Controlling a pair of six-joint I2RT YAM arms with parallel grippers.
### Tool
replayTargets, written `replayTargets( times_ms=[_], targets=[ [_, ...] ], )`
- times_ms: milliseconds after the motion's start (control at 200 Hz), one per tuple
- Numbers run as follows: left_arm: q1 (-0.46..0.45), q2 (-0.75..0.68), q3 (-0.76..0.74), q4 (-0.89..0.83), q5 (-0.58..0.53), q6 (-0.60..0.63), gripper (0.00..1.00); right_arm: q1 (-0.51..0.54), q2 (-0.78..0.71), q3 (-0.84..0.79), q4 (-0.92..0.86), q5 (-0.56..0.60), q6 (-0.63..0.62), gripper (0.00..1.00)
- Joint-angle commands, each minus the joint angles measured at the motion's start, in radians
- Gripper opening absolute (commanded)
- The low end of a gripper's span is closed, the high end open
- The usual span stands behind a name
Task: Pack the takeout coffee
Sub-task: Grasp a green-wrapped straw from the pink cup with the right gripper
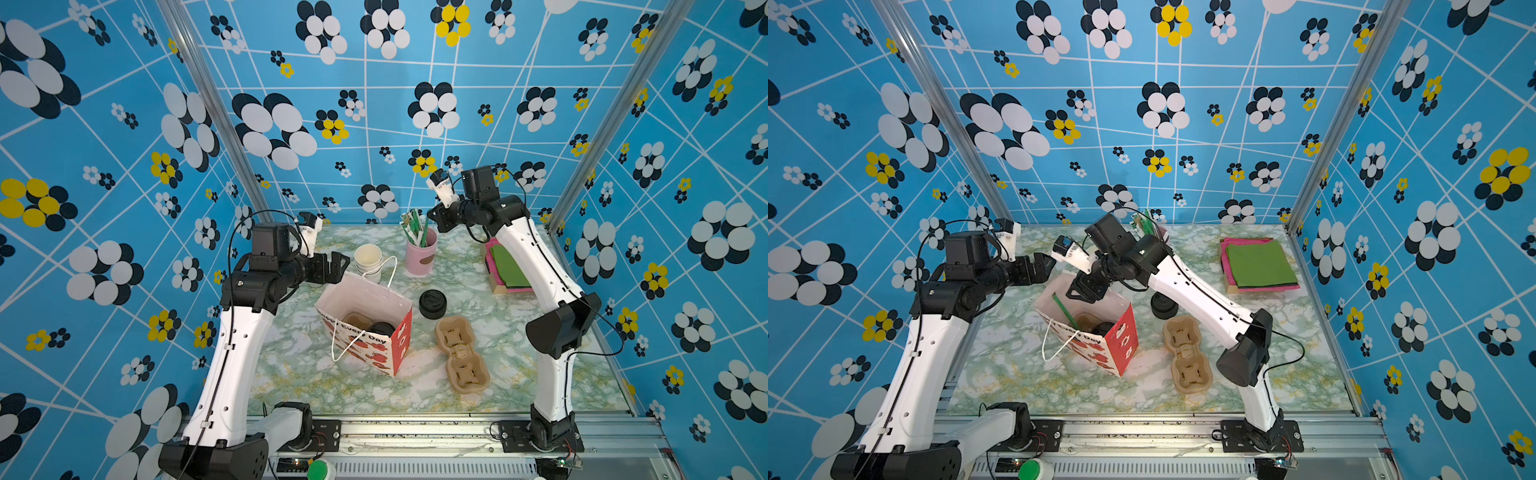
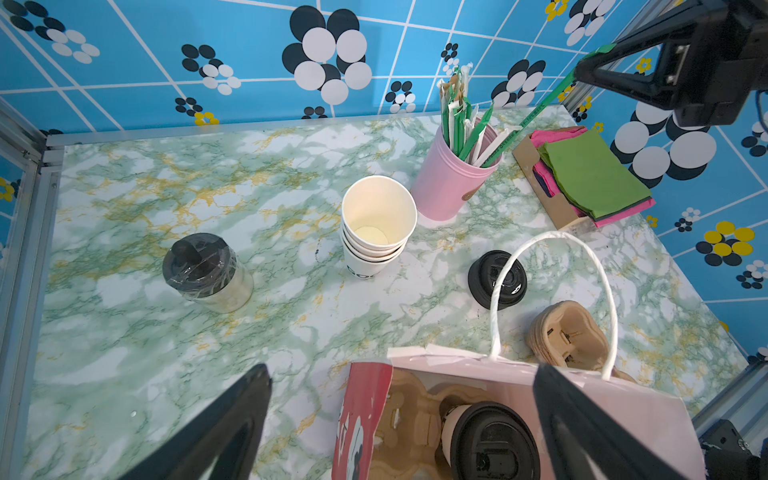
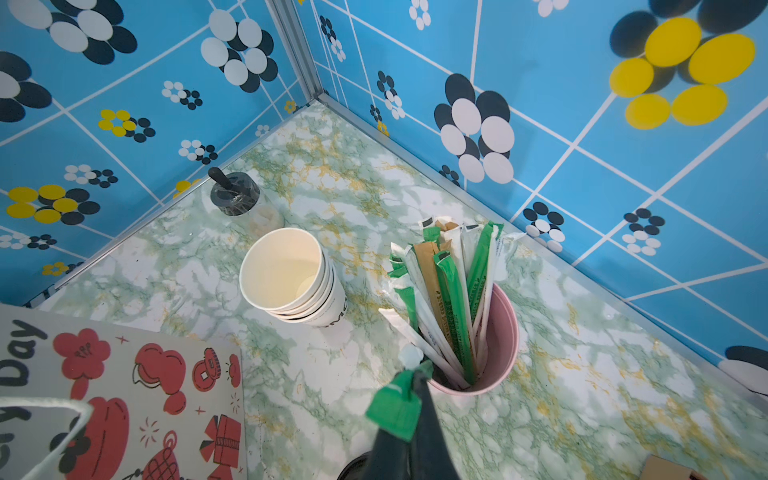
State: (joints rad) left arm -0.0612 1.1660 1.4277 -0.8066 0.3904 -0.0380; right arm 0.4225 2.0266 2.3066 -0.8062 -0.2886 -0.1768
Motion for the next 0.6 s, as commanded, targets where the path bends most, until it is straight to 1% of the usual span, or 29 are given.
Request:
replayTargets(
  times_ms=[0, 390, 485, 595],
  targets=[
    [0.011, -0.023, -0.019, 0.024, 0.013, -0.013, 1.00, 0.003, -0.069, -0.001, -0.020, 0.022, -0.012, 0.00],
    [0.011, -0.051, -0.042, 0.048, 0.003, -0.043, 0.99, 0.025, -0.332, -0.019, -0.005, 0.026, -0.046, 0.00],
    [0.011, -0.052, -0.045, 0.053, 0.001, -0.048, 0.99, 0.045, -0.382, -0.027, 0.006, -0.014, -0.038, 0.00],
    [0.011, -0.052, -0.047, 0.055, -0.019, -0.057, 0.99, 0.088, -0.417, -0.034, 0.028, -0.098, -0.019, 0.00]
  ],
)
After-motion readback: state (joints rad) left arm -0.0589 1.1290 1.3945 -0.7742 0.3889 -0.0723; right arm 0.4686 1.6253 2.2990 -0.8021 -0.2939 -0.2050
